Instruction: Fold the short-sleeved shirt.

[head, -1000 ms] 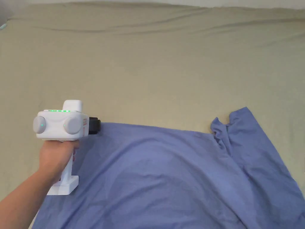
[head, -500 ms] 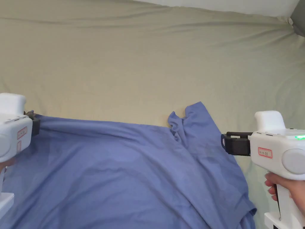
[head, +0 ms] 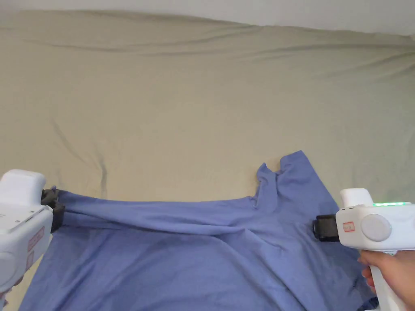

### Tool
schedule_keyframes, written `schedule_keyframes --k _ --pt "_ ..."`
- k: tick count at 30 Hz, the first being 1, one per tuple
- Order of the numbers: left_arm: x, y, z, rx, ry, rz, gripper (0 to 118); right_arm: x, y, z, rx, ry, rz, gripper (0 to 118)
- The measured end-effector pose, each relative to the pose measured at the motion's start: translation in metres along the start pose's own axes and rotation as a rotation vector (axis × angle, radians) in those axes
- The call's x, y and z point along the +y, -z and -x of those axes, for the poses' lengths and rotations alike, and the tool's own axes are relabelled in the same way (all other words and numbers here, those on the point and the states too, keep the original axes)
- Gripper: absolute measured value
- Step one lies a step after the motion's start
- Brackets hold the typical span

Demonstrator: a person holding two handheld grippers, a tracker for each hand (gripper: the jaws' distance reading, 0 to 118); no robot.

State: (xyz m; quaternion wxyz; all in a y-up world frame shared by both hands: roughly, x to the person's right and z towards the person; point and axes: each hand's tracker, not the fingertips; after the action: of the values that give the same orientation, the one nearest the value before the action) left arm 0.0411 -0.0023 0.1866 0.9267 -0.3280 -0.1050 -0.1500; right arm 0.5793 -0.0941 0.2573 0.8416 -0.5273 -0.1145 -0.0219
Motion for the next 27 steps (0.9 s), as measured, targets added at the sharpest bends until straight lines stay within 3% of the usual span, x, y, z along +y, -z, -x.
schedule_keyframes --k 2,3,4,5,6,13,17,27 --pt "-0.003 -0.002 0.001 -0.001 -0.006 0.006 0 0.002 -0.005 0.0 0.077 0.055 -0.008 9" --pt "-0.007 -0.006 -0.002 0.0 -0.01 0.007 0 0.004 -0.007 0.004 0.004 0.021 -0.022 4" --pt "-0.007 -0.008 -0.001 -0.002 -0.013 0.006 0 0.005 -0.012 0.005 -0.047 -0.034 -0.033 4" --pt "-0.007 -0.01 -0.001 -0.001 -0.015 0.003 0 0.006 -0.016 0.006 -0.003 -0.031 -0.021 4" --pt "-0.008 -0.013 0.0 0.006 -0.013 -0.006 0 0.007 -0.025 0.006 -0.018 -0.031 -0.031 4" --pt "0.018 -0.066 0.012 0.059 -0.063 -0.161 0 0.014 -0.159 -0.007 -0.049 -0.013 -0.364 4" --pt "0.048 -0.125 0.005 0.135 -0.014 -0.339 0 -0.002 -0.248 -0.014 -0.024 0.047 -0.538 4" --pt "0.091 -0.28 0.029 0.181 -0.099 -0.643 0 -0.048 -0.426 0.004 -0.15 -0.009 -0.935 4"
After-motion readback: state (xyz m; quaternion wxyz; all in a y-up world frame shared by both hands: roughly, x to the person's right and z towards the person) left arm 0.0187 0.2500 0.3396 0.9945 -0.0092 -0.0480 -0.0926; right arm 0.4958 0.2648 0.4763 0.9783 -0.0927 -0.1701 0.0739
